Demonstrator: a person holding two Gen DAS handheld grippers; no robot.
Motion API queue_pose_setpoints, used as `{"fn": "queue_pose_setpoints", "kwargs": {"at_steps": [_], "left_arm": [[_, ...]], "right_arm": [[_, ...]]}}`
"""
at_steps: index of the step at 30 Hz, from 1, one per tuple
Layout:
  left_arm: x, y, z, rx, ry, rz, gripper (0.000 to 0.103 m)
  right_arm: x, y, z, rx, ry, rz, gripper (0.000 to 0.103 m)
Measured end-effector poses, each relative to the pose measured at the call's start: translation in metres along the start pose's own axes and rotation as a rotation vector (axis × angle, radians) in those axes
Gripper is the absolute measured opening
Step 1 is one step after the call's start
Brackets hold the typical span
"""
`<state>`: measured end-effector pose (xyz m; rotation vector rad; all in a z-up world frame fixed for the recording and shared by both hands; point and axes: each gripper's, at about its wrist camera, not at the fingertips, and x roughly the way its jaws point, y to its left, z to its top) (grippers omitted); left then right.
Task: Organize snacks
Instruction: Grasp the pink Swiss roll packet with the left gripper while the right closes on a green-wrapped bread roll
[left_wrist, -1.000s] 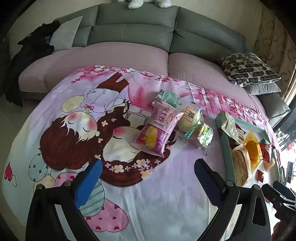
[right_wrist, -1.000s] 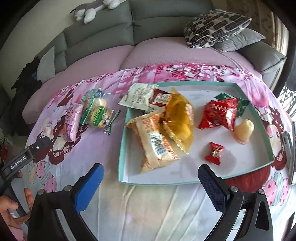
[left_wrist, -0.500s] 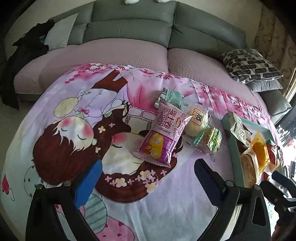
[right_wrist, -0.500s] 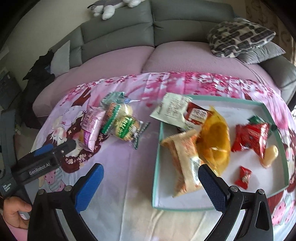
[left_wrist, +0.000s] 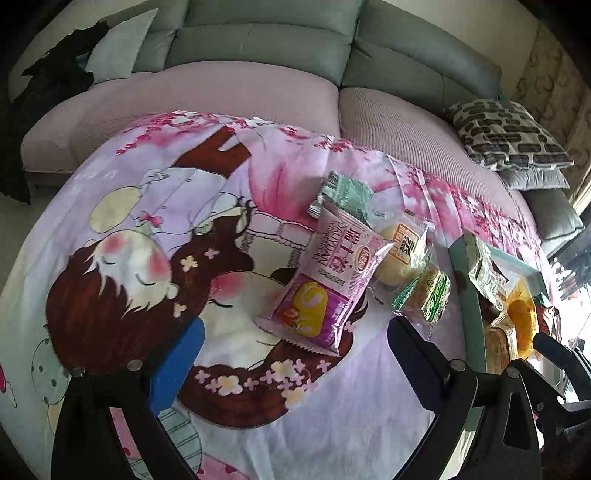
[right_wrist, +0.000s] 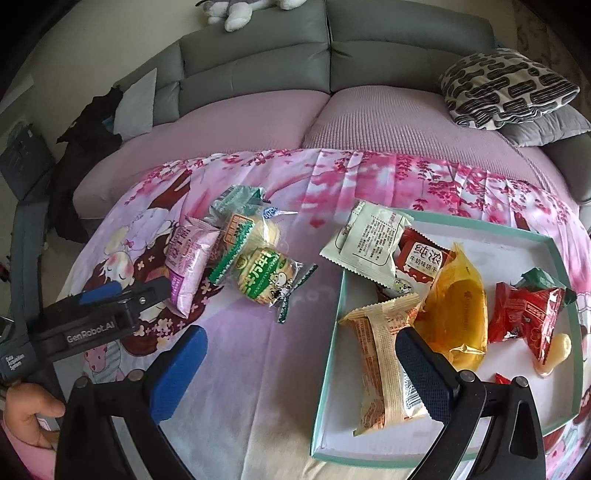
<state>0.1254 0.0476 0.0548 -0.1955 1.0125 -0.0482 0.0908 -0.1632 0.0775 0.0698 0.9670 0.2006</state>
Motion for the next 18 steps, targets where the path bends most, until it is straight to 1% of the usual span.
{"fn": "queue_pose_setpoints", "kwargs": {"at_steps": [8,11,13,18], "left_arm": [[0.029,-0.014,0.009,0.059,0.052,-0.003,0.099],[0.035,-0.018,0.012,0.078,0.045,-0.019,0.099],[0.035,-0.020,0.014,0.085,0.025,-0.038,0.099],[0.040,-0.020,0.019,0.091,0.012,-0.015,0.099]], "right_arm": [[0.013,0.003,0.006,-0.036,0.015,-0.003,0.103],[0.019,0.004,0.009,-0.043,0.028,-0.001,0.103],[0.023,0.006,0.012,-0.053,0.032,0.001,0.102],[0.032,0.010,0.019,-0.071,0.043,0.004,0.100]]}}
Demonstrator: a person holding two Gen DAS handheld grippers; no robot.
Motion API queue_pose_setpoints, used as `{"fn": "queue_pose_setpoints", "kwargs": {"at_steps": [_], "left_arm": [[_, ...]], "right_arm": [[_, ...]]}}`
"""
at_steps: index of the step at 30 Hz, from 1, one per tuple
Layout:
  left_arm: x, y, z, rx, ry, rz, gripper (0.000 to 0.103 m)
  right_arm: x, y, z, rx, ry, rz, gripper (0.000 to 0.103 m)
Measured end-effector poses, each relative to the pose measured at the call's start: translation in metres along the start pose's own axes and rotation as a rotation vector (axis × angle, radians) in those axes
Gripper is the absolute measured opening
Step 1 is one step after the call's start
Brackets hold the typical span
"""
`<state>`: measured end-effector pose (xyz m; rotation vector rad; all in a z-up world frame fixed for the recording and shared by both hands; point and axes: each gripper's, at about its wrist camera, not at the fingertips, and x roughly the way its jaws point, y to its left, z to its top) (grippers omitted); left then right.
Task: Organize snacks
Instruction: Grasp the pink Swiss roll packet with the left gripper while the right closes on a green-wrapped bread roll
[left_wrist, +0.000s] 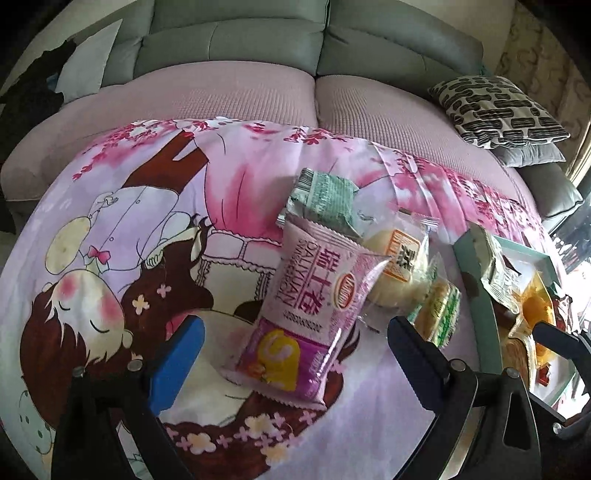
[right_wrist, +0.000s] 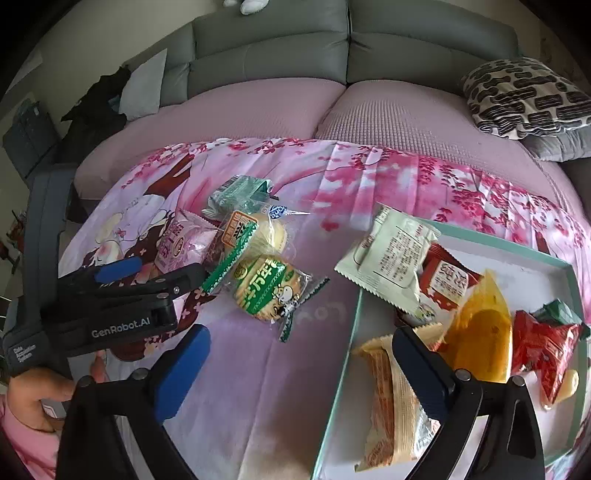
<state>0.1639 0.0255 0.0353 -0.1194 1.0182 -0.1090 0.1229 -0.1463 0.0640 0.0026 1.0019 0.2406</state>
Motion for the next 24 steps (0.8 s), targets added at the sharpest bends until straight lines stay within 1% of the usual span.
{"fn": "queue_pose_setpoints", "kwargs": {"at_steps": [2,4,5,8,10,11,14,18,24], "left_arm": [[0.003,0.002,0.002,-0.006,0.007,-0.012,0.097],[0.005,0.004,0.003,-0.017,0.017,-0.017,0.085],[0.007,0.005,0.004,-0.027,0.026,-0.018,0.081],[0.012,0.010,0.004,-0.056,0.045,-0.031,0.077],[0.014,0.013,0.005,-0.068,0.053,-0.030,0.070],[0.015,0.014,0.005,-0.072,0.057,-0.025,0.068],[0.016,0.021,0.006,-0.098,0.057,-0.023,0.068],[0.017,0.030,0.007,-0.126,0.063,-0.013,0.068],[0.022,0.039,0.007,-0.146,0.074,-0.020,0.068]], "right_arm": [[0.004,0.001,0.003,-0.004,0.007,0.002,0.098],[0.010,0.002,0.006,-0.011,0.016,0.006,0.097],[0.012,0.003,0.007,-0.013,0.019,0.008,0.096],[0.019,0.005,0.011,-0.025,0.031,0.015,0.091],[0.024,0.007,0.014,-0.034,0.039,0.018,0.090],[0.026,0.008,0.015,-0.037,0.043,0.018,0.090],[0.034,0.010,0.018,-0.050,0.056,0.023,0.088],[0.042,0.015,0.023,-0.080,0.064,0.024,0.088],[0.058,0.022,0.026,-0.121,0.094,0.023,0.088]]}}
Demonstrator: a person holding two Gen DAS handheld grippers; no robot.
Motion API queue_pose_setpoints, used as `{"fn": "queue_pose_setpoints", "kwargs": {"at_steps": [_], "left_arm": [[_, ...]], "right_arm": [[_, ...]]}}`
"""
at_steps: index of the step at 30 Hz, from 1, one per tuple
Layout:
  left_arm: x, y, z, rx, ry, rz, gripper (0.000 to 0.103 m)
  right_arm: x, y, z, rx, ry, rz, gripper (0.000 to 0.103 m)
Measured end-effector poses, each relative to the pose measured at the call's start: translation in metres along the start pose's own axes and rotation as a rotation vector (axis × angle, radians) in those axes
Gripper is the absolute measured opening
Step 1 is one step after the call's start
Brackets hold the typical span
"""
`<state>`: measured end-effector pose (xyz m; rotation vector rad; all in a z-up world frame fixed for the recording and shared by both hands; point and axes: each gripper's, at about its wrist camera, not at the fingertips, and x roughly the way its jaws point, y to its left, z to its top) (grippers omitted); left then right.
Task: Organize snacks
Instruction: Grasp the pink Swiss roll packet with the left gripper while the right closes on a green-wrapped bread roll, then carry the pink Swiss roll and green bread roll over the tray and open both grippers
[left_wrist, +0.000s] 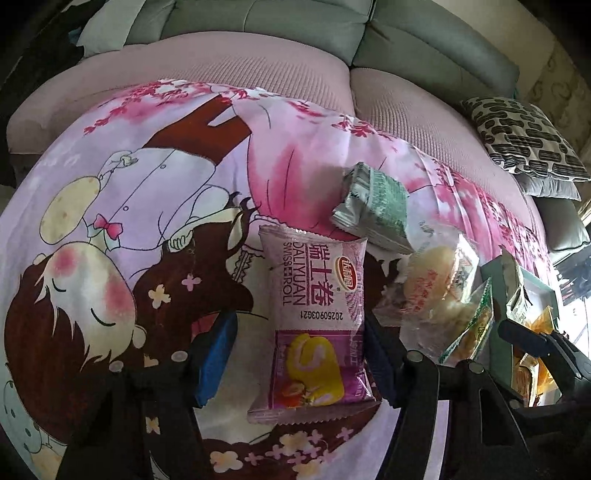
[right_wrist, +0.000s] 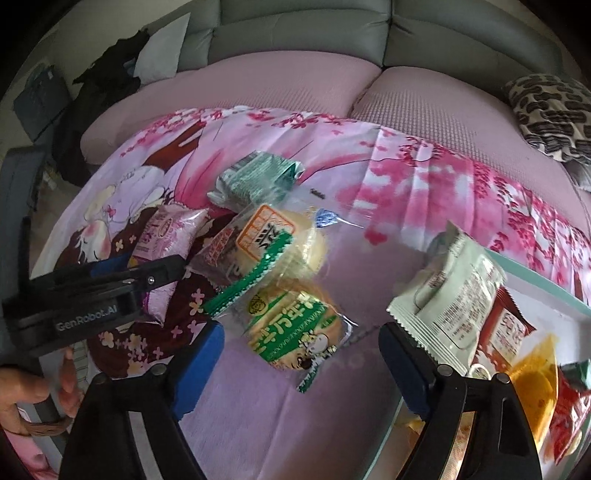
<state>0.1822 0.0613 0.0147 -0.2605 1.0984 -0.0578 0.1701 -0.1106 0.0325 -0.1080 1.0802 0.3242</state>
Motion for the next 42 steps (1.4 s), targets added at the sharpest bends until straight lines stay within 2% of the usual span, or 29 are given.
{"fn": "queue_pose_setpoints", "kwargs": {"at_steps": [3,5,9,11,13,21,29,37,42], "left_arm": [[0.000,0.001,0.000,-0.004,0.001,-0.006,0.068],[0.001,0.001,0.000,-0.004,0.004,-0.009,0.068],[0.000,0.004,0.001,-0.010,0.007,-0.020,0.066],[-0.001,0.005,0.001,-0.013,0.008,-0.013,0.057],[-0.002,0.008,0.001,-0.025,0.007,-0.022,0.044],[-0.012,0.011,-0.006,-0.049,0.004,-0.038,0.042],[-0.037,0.003,-0.011,-0.046,-0.024,-0.041,0.042],[-0.071,-0.026,-0.010,0.005,-0.072,-0.063,0.042],[-0.086,-0.057,-0.012,0.056,-0.094,-0.089,0.042]], "right_arm": [[0.007,0.002,0.001,-0.009,0.011,-0.008,0.088],[0.010,0.002,0.002,-0.007,0.016,-0.016,0.080],[0.009,-0.002,0.002,0.009,0.015,-0.017,0.072],[0.007,-0.004,0.002,0.019,0.009,-0.019,0.066],[0.004,-0.005,0.001,0.030,0.004,-0.015,0.065],[-0.012,-0.001,-0.007,0.044,-0.024,-0.005,0.063],[-0.049,-0.002,-0.015,0.067,-0.084,0.011,0.063],[-0.092,-0.022,-0.032,0.120,-0.159,0.009,0.063],[-0.115,-0.040,-0.044,0.145,-0.192,-0.007,0.063]]}}
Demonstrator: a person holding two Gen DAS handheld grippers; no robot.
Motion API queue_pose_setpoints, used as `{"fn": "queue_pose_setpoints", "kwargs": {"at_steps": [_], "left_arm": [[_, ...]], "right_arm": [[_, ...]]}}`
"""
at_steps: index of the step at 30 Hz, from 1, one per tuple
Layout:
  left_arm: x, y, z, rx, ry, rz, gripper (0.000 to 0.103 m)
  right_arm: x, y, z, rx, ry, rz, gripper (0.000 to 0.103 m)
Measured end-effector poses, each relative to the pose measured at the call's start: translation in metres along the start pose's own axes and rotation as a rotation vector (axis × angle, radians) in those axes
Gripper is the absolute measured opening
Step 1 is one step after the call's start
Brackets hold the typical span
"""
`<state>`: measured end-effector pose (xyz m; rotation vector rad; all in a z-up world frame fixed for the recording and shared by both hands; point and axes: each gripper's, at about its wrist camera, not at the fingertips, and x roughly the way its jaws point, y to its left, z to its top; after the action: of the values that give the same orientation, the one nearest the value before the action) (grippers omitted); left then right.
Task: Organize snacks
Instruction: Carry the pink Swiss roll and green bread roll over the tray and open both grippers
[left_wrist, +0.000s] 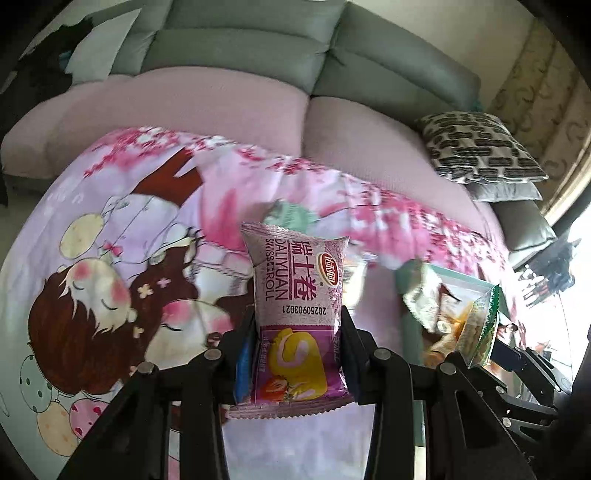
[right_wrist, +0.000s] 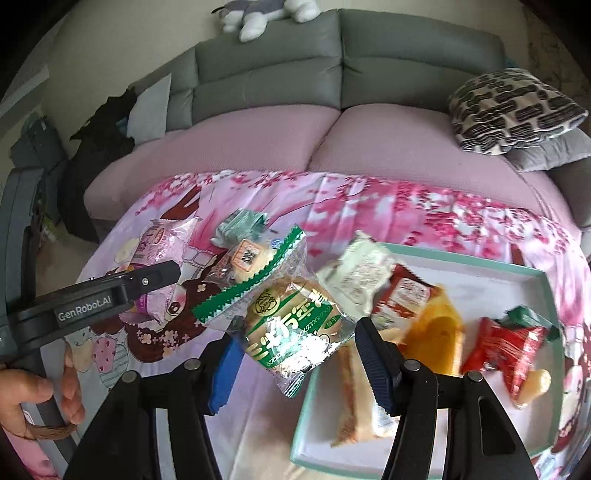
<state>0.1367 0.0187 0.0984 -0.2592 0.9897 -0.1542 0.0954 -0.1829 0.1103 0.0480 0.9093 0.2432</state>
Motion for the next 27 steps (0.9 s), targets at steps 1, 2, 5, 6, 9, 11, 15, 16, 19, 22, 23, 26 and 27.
{"fn": "queue_pose_setpoints", "kwargs": {"at_steps": [1,2,5,6,9,11,15,16,19,22,23,26,27], "left_arm": [[-0.001,-0.005,-0.001,0.007,-0.002,-0.003,0.042],[-0.003,-0.012,-0.001,0.019,-0.004,-0.007,0.042],[-0.006,-0.030,-0.003,0.049,-0.007,-0.023,0.042],[-0.007,-0.035,-0.003,0.058,-0.008,-0.028,0.042],[-0.007,-0.052,-0.004,0.082,-0.008,-0.044,0.042],[-0.007,-0.065,-0.006,0.105,-0.008,-0.054,0.042],[-0.005,-0.091,-0.009,0.152,-0.001,-0.070,0.042],[-0.004,-0.095,-0.009,0.160,-0.001,-0.071,0.042],[-0.001,-0.114,-0.010,0.197,0.004,-0.083,0.042],[0.004,-0.130,-0.012,0.232,0.010,-0.094,0.042],[0.007,-0.134,-0.013,0.240,0.013,-0.097,0.042],[0.015,-0.148,-0.015,0.271,0.029,-0.105,0.042],[0.018,-0.152,-0.016,0.279,0.034,-0.107,0.042]], "right_arm": [[-0.005,-0.004,-0.001,0.007,-0.005,-0.005,0.063],[-0.009,-0.009,-0.003,0.015,-0.010,-0.010,0.063],[-0.019,-0.024,-0.006,0.044,-0.021,-0.022,0.063],[-0.021,-0.028,-0.008,0.052,-0.023,-0.025,0.063],[-0.031,-0.046,-0.013,0.087,-0.034,-0.039,0.063],[-0.035,-0.057,-0.017,0.110,-0.041,-0.047,0.063],[-0.044,-0.081,-0.025,0.148,-0.047,-0.076,0.063],[-0.046,-0.089,-0.028,0.161,-0.047,-0.087,0.063],[-0.051,-0.108,-0.036,0.189,-0.046,-0.111,0.063],[-0.055,-0.128,-0.044,0.217,-0.040,-0.139,0.063],[-0.056,-0.134,-0.047,0.226,-0.036,-0.148,0.063],[-0.056,-0.150,-0.056,0.253,-0.016,-0.176,0.063],[-0.057,-0.154,-0.059,0.260,-0.012,-0.180,0.063]]}}
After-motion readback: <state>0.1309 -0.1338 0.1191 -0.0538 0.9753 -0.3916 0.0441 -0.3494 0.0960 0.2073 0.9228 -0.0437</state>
